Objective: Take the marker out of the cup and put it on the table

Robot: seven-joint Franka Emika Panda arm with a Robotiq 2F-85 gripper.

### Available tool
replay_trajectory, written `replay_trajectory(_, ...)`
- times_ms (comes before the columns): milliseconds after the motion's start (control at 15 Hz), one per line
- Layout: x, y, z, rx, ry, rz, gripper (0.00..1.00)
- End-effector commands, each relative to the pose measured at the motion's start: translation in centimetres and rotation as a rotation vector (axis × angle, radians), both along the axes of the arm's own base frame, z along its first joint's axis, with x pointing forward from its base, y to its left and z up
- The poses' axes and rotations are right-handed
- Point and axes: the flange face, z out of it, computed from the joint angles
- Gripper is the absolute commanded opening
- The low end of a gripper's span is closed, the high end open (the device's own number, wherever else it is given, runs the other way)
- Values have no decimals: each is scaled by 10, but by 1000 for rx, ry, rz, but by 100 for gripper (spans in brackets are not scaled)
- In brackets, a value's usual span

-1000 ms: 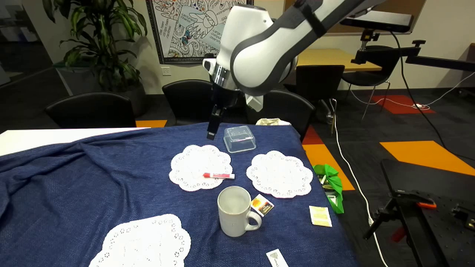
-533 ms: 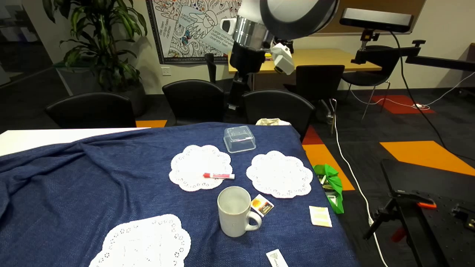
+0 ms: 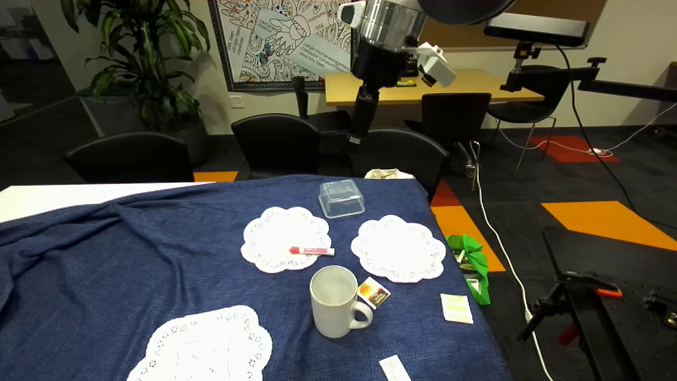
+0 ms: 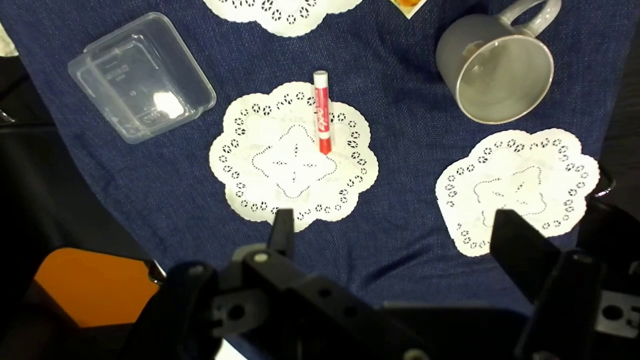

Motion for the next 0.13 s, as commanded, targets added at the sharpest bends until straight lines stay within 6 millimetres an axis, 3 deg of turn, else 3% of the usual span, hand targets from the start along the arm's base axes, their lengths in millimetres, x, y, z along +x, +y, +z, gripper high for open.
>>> replay_trajectory(0, 0, 1, 0, 0, 2, -1, 100)
replay_trajectory(67, 0, 1, 0, 0, 2, -1, 100)
